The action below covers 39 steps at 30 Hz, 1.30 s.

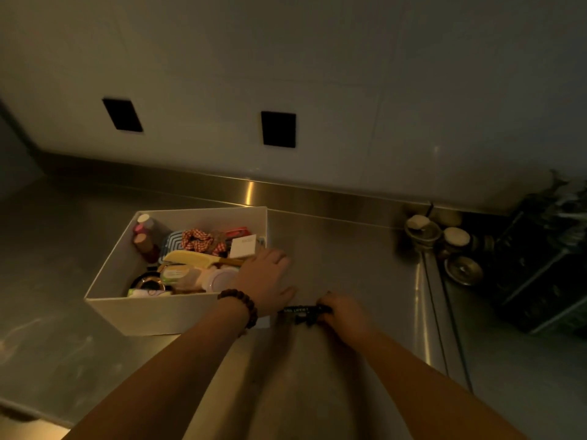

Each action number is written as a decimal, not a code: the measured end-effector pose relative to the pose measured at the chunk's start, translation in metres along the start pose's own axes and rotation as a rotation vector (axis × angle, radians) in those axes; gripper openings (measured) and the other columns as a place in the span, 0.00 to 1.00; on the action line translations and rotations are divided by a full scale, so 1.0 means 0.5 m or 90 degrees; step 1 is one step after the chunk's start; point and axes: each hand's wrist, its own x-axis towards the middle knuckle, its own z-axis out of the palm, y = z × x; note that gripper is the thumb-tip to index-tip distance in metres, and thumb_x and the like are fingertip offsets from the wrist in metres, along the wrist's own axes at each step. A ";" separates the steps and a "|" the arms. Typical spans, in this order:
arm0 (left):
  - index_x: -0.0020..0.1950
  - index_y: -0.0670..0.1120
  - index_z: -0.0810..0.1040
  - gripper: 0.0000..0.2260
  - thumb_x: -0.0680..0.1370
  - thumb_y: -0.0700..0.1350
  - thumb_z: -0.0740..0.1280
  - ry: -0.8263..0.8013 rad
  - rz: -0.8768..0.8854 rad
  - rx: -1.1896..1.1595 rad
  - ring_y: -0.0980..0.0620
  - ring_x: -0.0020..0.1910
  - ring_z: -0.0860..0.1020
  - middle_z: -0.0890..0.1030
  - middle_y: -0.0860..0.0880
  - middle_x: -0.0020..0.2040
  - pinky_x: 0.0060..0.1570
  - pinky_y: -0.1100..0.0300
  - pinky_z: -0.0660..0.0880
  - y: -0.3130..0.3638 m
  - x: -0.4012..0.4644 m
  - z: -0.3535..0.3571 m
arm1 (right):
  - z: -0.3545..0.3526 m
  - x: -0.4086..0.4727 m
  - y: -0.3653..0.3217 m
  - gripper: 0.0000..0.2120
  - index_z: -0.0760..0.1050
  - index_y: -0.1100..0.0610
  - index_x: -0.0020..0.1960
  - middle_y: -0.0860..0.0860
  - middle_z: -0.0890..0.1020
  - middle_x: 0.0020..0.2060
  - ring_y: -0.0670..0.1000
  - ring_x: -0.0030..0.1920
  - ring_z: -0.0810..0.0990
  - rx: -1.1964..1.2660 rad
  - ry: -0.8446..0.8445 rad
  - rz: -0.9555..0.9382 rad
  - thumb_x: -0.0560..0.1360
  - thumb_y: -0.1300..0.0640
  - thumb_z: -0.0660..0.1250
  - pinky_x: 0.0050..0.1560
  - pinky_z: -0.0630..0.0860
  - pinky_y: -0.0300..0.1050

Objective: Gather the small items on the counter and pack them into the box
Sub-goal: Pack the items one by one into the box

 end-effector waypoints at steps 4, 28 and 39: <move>0.74 0.50 0.60 0.27 0.77 0.59 0.59 -0.001 -0.006 0.022 0.49 0.73 0.58 0.61 0.49 0.74 0.71 0.51 0.59 0.007 -0.002 -0.002 | -0.025 -0.002 -0.007 0.10 0.78 0.62 0.54 0.59 0.81 0.50 0.56 0.53 0.77 0.068 0.071 0.012 0.74 0.60 0.67 0.43 0.63 0.39; 0.77 0.48 0.48 0.43 0.72 0.66 0.64 0.210 -0.308 -0.193 0.46 0.76 0.50 0.50 0.45 0.78 0.74 0.48 0.53 -0.410 -0.183 -0.086 | -0.161 0.085 -0.354 0.12 0.77 0.54 0.57 0.48 0.79 0.47 0.37 0.42 0.74 0.204 0.214 -0.149 0.74 0.61 0.68 0.40 0.68 0.27; 0.71 0.59 0.57 0.38 0.67 0.61 0.73 0.132 -0.186 -0.561 0.57 0.60 0.73 0.72 0.55 0.66 0.56 0.59 0.73 -0.502 -0.211 -0.022 | 0.021 0.218 -0.592 0.09 0.77 0.53 0.54 0.47 0.80 0.48 0.47 0.50 0.79 0.305 0.167 -0.103 0.75 0.61 0.67 0.52 0.78 0.47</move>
